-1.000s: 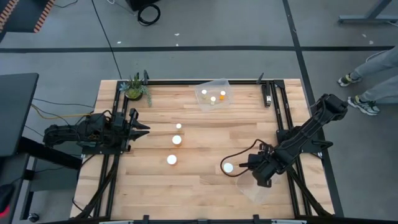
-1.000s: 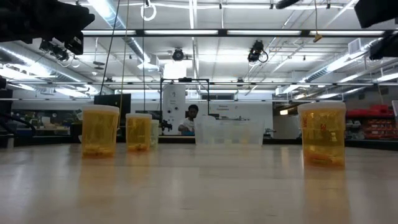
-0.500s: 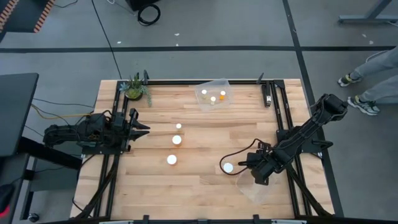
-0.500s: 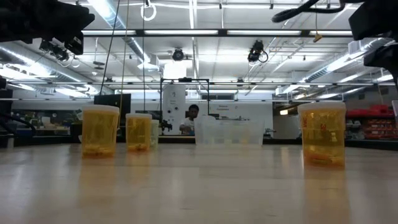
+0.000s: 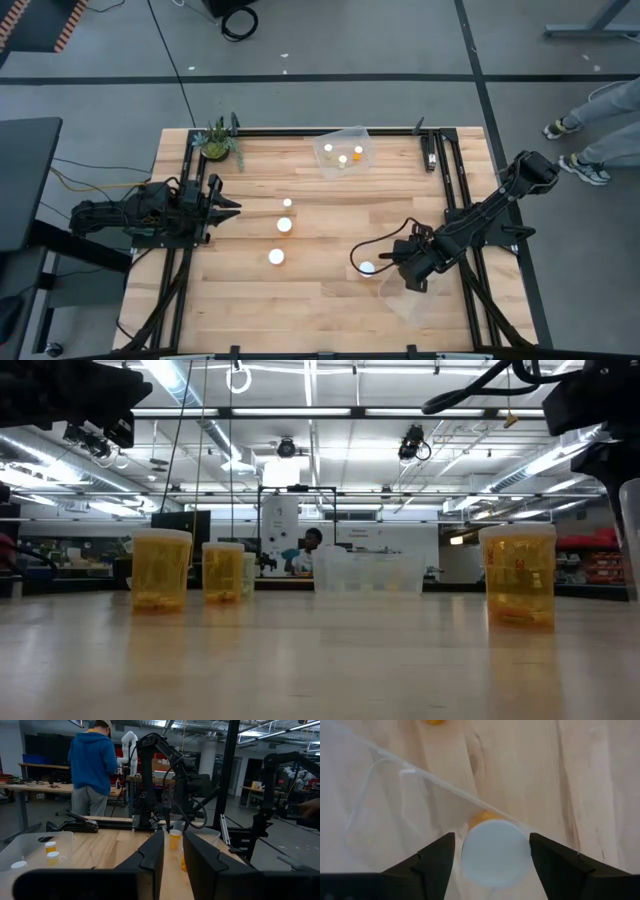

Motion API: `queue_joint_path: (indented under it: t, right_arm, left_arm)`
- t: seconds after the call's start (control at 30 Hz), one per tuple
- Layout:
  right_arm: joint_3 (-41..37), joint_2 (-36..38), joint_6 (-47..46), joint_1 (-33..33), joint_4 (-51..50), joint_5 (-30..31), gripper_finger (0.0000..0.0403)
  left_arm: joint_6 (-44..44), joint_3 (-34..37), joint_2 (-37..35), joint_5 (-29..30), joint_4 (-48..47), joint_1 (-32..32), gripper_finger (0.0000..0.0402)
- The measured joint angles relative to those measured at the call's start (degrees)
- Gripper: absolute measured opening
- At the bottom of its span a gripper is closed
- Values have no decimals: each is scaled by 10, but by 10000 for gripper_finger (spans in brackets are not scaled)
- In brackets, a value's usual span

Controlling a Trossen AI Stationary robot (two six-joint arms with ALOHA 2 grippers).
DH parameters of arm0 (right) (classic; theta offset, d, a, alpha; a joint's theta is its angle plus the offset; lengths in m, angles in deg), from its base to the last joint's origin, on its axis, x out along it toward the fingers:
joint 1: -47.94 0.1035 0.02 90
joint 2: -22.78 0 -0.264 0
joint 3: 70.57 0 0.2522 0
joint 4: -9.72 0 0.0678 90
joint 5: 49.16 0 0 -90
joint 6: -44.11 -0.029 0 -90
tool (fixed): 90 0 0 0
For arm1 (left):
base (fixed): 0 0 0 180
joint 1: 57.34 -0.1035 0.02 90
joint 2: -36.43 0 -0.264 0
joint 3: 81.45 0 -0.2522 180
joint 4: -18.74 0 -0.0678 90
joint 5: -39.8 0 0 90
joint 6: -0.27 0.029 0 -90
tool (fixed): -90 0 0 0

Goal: Pick and place medicine bottles into bin by pill shape (circle, oval)
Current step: Put the large orange pill bottle into the bottom transparent bin

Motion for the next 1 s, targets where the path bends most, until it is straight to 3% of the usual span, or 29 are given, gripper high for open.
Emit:
queue_joint_path:
  t: [0.53, 1.0]
  right_arm:
    - [102, 0, 2, -3, -75, -13, 259]
    - [116, 0, 23, -17, -69, -6, 255]
  left_arm:
    - [0, 0, 0, 0, 0, 0, 81]
    - [0, 0, 0, 0, 0, 0, 86]
